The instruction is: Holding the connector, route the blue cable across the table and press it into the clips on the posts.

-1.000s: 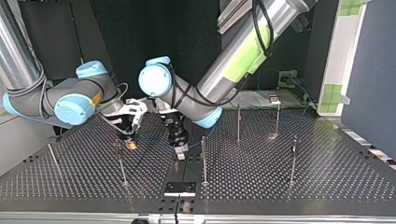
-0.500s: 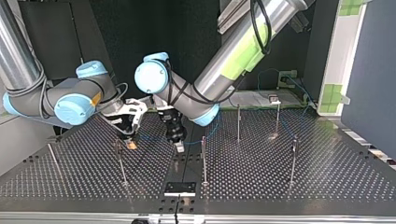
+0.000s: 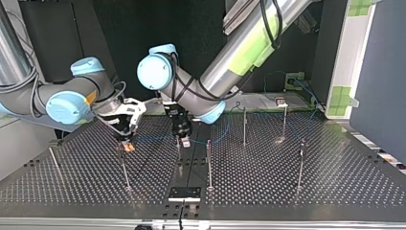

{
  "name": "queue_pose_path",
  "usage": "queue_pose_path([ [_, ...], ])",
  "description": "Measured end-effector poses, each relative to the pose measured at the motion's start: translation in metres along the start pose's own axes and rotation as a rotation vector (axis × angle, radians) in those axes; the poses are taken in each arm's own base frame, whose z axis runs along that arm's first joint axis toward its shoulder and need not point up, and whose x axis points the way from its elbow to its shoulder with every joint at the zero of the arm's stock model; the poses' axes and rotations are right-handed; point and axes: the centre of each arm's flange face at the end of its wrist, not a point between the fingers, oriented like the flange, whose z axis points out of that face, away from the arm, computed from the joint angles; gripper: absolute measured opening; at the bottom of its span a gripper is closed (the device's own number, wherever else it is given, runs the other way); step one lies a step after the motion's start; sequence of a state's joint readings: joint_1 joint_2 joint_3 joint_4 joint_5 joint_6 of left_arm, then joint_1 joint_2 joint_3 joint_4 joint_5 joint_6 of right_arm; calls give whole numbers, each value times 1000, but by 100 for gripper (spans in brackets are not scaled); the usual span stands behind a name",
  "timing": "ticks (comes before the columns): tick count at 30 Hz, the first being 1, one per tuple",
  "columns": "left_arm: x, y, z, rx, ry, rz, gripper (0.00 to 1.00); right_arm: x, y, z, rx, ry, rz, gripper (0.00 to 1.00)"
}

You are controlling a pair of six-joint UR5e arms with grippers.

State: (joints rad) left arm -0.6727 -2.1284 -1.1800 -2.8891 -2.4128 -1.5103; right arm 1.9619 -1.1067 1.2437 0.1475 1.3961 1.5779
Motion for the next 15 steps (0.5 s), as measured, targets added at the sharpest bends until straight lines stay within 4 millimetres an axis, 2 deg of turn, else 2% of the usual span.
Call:
queue_pose_path([
  [9,-21,8,-14,62,-51,-61,0,-5,-3,-21,-1,-14,0,0],
  [15,-10,10,-17,113,-66,-65,0,-10,-4,-34,-1,-24,-20,0],
])
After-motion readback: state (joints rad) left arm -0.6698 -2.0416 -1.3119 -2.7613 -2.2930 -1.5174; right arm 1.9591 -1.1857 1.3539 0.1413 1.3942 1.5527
